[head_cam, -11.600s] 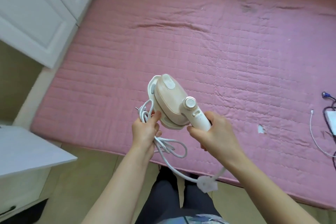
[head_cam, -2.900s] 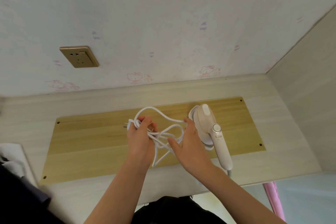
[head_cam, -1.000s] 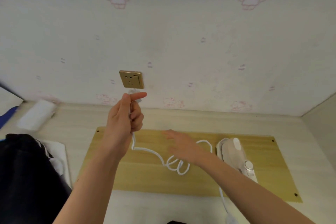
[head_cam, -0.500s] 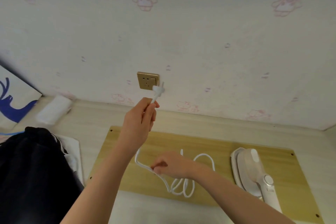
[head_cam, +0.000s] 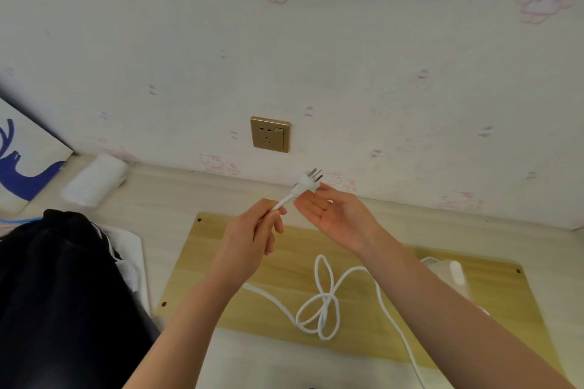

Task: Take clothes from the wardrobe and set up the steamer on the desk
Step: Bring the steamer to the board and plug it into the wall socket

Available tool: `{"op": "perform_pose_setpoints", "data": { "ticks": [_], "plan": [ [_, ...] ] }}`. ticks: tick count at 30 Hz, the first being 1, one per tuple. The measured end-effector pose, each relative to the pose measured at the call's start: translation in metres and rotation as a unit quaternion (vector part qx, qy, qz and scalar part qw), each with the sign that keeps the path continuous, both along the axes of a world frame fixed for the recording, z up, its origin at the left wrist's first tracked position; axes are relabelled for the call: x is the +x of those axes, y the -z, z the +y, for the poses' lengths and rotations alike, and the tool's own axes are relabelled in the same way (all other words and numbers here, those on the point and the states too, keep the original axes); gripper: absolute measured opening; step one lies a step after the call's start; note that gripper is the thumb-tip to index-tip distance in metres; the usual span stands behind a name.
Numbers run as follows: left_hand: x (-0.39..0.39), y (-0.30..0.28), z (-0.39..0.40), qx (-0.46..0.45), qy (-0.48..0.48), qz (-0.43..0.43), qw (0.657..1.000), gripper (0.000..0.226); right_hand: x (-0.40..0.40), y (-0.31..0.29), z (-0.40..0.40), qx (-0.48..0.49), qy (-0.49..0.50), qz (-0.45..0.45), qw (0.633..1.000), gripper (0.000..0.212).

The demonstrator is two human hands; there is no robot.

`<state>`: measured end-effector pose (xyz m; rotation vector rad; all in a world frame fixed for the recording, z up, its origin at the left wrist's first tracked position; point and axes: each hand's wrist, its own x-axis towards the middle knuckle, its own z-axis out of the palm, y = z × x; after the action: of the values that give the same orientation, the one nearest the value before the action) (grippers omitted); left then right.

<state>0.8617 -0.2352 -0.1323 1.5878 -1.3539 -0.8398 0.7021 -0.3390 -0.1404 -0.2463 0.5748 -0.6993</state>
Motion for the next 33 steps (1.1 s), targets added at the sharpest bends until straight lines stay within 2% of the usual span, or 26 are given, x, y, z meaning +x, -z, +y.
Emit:
{"op": "perform_pose_setpoints", "data": {
  "ticks": [2,6,9,12,15,17,21,28,33],
  "plan": [
    [0.003,0.002,0.002,0.012,-0.007,0.012,1.000,0.023,0.000,-0.002,0.003,-0.023,0.000,-0.014,1.000,0.033],
    [0.007,0.004,0.003,0.087,-0.018,0.050,0.995,0.023,-0.003,-0.005,0.006,-0.085,-0.007,-0.001,0.996,0.044],
    [0.010,0.007,0.001,0.143,-0.020,0.058,0.988,0.024,-0.004,-0.009,0.008,-0.151,-0.006,0.096,0.984,0.042],
    [0.010,0.009,-0.002,0.173,-0.016,0.054,0.983,0.025,-0.002,-0.021,0.015,-0.252,-0.023,0.219,0.942,0.039],
    [0.006,0.001,-0.006,0.101,-0.033,-0.007,0.994,0.028,0.006,-0.034,0.023,-0.352,-0.020,0.330,0.876,0.033],
    [0.000,-0.010,-0.008,0.031,-0.064,0.004,0.997,0.033,0.016,-0.040,0.027,-0.377,-0.001,0.391,0.839,0.030],
    [-0.008,-0.021,-0.015,-0.044,-0.115,0.038,0.992,0.032,0.030,-0.047,0.029,-0.350,0.026,0.440,0.827,0.032],
    [0.004,-0.011,-0.023,-0.039,-0.135,0.060,0.988,0.029,0.033,-0.051,0.024,-0.411,-0.023,0.488,0.770,0.031],
    [0.013,-0.001,-0.039,-0.031,-0.131,0.093,0.987,0.030,0.046,-0.040,0.010,-0.444,0.025,0.520,0.729,0.027]
  ]
}}
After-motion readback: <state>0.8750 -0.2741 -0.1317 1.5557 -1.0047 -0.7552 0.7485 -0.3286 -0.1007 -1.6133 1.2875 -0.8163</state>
